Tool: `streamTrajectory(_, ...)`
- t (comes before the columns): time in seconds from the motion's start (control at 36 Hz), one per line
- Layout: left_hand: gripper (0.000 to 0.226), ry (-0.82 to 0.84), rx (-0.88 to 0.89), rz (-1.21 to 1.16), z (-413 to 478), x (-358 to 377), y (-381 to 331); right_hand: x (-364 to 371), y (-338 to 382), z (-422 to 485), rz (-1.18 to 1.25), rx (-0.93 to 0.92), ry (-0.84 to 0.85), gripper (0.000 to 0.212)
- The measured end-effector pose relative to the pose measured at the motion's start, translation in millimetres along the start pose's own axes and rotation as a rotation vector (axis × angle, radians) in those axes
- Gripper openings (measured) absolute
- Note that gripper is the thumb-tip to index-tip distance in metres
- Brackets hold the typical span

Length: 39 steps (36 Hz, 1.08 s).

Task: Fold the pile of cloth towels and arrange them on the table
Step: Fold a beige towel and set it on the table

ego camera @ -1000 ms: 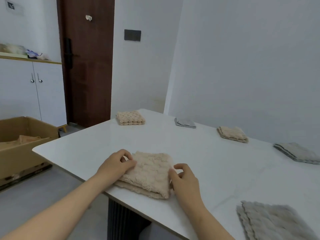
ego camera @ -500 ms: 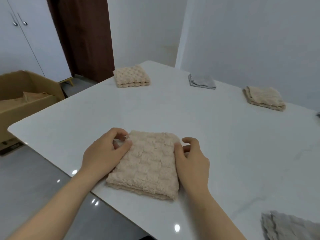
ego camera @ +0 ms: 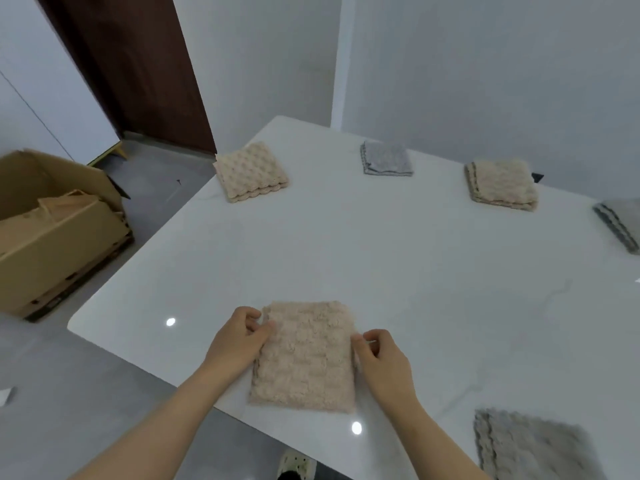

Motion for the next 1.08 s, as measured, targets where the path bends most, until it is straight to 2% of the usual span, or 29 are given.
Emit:
streamTrajectory(0.11, 0.032, 0.035, -0.041, 0.072, -2.6, 1.5, -4.2, 5.1, -8.7, -13.9, 0.001, 0.037, 0.039, 0.023)
streamTrajectory(0.39, 0.035, 0.085, -0.1, 0.155, -33.4, 13.2, 2.5, 12.2, -18.2, -38.8, -0.093, -0.005, 0.112, 0.021)
streamTrajectory(0.53, 0.047, 0.135, -0.075, 0.219, -51.4, 16.2, 10.2, 23.1, -23.7, -49.2, -0.166, -0.014, 0.085, 0.032)
streamTrajectory(0.56, 0.046, 0.145, -0.068, 0.214, -51.5, 15.6, 11.9, 25.2, -23.7, -50.5, -0.187, -0.013, 0.072, 0.034)
streamTrajectory(0.67, 0.016, 0.162, -0.006, 0.181, -50.7, 12.4, 14.7, 34.3, -25.6, -58.3, -0.212, 0.007, 0.065, 0.038)
streamTrajectory(1.08, 0.02, 0.228, 0.141, 0.323, -39.8, -9.8, 27.4, 60.0, -5.7, -74.6, -0.211, 0.18, -0.039, 0.034)
Point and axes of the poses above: each hand's wrist, its own z-axis towards the middle knuckle, its own x-axis out of the palm, y = z × x, the point moved 4 cm from there along z, towards the middle knuckle, and after that the axes turned 12 degrees about y, right-handed, at the moved point
